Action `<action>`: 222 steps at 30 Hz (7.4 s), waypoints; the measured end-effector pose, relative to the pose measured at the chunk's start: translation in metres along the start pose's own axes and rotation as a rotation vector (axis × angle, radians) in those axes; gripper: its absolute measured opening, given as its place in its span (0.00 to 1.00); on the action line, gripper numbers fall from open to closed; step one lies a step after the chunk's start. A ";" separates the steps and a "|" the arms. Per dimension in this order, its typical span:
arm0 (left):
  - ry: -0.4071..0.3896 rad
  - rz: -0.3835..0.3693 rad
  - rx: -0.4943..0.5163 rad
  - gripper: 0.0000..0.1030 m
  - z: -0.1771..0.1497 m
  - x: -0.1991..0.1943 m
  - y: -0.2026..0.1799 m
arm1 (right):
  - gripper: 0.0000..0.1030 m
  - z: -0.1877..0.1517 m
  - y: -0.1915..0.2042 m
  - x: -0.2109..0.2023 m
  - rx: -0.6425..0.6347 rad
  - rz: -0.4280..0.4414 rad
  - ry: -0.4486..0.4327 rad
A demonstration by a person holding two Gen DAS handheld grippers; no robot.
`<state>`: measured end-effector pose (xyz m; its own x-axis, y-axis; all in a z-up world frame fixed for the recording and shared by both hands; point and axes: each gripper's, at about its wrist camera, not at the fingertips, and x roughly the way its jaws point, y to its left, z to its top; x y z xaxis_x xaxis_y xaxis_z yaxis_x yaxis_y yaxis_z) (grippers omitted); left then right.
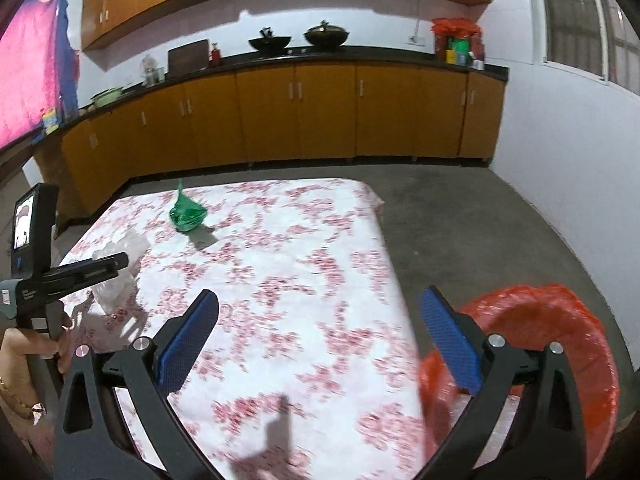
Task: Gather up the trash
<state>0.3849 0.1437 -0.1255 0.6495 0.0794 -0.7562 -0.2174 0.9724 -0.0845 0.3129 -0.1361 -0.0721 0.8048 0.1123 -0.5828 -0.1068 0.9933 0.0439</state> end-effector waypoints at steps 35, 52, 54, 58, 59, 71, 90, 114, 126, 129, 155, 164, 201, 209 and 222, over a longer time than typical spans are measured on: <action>-0.095 0.033 -0.074 0.38 -0.008 -0.048 0.087 | 0.10 0.061 0.112 0.157 -0.092 0.244 0.182; -0.126 -0.101 0.101 0.39 -0.035 -0.146 -0.033 | 0.10 0.010 -0.021 -0.052 -0.087 0.047 0.077; -0.131 -0.121 0.129 0.39 -0.042 -0.159 -0.051 | 0.10 0.003 -0.035 -0.075 -0.085 0.010 0.053; -0.135 -0.170 0.180 0.39 -0.059 -0.179 -0.089 | 0.10 -0.011 -0.063 -0.110 -0.062 -0.059 0.024; -0.134 -0.183 0.191 0.39 -0.064 -0.182 -0.098 | 0.10 -0.016 -0.072 -0.120 -0.049 -0.079 0.015; -0.125 -0.305 0.328 0.39 -0.105 -0.206 -0.188 | 0.10 -0.043 -0.134 -0.164 0.050 -0.213 -0.037; -0.076 -0.532 0.393 0.39 -0.126 -0.208 -0.261 | 0.10 -0.059 -0.185 -0.171 0.209 -0.177 -0.059; 0.098 -0.660 0.481 0.44 -0.155 -0.143 -0.341 | 0.13 -0.065 -0.226 -0.153 0.308 -0.145 -0.076; 0.067 -0.588 0.453 0.68 -0.157 -0.141 -0.308 | 0.89 -0.081 -0.232 -0.178 0.360 -0.210 -0.118; -0.029 -0.519 0.438 0.80 -0.157 -0.160 -0.282 | 0.97 -0.084 -0.223 -0.191 0.324 -0.314 -0.137; -0.360 -0.147 0.185 0.96 -0.180 -0.307 -0.076 | 0.98 -0.107 -0.089 -0.271 0.107 -0.412 -0.185; -0.375 -0.165 0.197 0.96 -0.202 -0.325 -0.068 | 0.98 -0.119 -0.064 -0.283 0.096 -0.327 -0.175; -0.366 -0.154 0.207 0.96 -0.230 -0.337 -0.062 | 0.98 -0.144 -0.029 -0.286 0.078 -0.329 -0.174; -0.373 -0.171 0.215 0.96 -0.230 -0.339 -0.064 | 0.98 -0.144 -0.028 -0.286 0.080 -0.329 -0.173; -0.378 -0.187 0.218 0.96 -0.232 -0.340 -0.065 | 0.98 -0.144 -0.029 -0.286 0.080 -0.329 -0.173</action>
<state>0.0096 0.0024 -0.0134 0.8913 -0.0663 -0.4486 0.0601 0.9978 -0.0280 0.0016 -0.2006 -0.0238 0.8759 -0.2165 -0.4313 0.2137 0.9753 -0.0555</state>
